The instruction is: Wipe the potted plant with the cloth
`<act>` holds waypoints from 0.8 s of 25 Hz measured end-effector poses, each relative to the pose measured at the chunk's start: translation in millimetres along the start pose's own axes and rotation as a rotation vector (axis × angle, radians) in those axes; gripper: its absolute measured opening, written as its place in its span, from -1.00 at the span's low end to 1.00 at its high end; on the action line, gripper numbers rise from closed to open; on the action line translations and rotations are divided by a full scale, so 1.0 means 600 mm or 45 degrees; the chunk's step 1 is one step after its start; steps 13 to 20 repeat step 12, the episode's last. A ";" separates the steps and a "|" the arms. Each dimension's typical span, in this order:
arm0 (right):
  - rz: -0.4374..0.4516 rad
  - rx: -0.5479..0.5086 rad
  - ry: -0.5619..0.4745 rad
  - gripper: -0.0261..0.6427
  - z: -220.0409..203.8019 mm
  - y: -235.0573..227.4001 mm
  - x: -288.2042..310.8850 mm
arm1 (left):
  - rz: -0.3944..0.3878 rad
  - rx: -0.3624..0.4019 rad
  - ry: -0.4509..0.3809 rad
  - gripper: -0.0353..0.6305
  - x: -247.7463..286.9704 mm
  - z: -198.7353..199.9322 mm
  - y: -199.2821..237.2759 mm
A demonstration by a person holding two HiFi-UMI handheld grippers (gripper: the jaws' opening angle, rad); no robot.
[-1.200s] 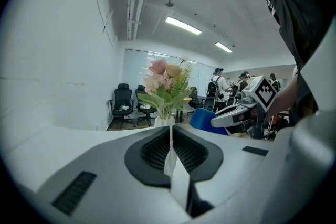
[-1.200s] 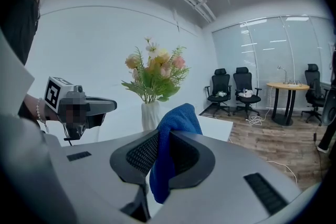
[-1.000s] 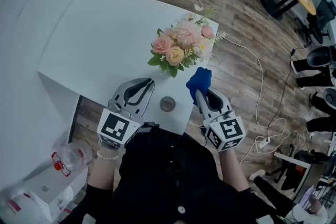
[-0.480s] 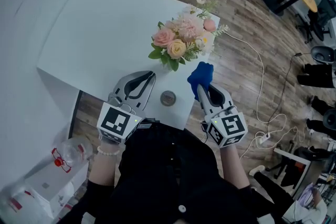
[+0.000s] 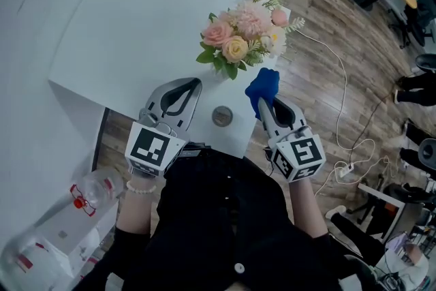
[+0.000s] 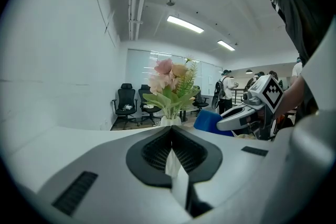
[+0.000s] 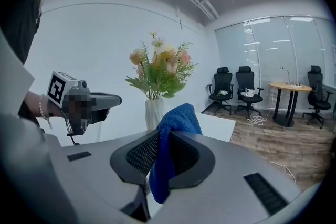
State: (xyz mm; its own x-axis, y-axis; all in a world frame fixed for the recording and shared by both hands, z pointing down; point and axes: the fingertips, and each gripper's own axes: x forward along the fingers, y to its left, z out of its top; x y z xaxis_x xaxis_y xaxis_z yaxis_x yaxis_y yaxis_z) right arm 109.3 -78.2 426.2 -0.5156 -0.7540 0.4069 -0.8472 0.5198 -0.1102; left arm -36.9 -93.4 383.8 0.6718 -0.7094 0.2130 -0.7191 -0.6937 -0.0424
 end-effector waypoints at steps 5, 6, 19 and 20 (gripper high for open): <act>0.004 -0.012 0.013 -0.70 -0.002 0.002 0.003 | 0.019 -0.068 -0.002 -0.85 0.000 -0.003 0.011; 0.003 -0.013 0.015 -0.70 -0.001 0.002 0.003 | 0.017 -0.070 -0.001 -0.85 0.000 -0.003 0.011; 0.009 -0.015 0.023 -0.70 -0.005 0.002 0.009 | 0.081 -0.138 -0.044 -0.85 0.003 -0.001 0.030; 0.009 -0.015 0.023 -0.70 -0.005 0.002 0.009 | 0.081 -0.138 -0.044 -0.85 0.003 -0.001 0.030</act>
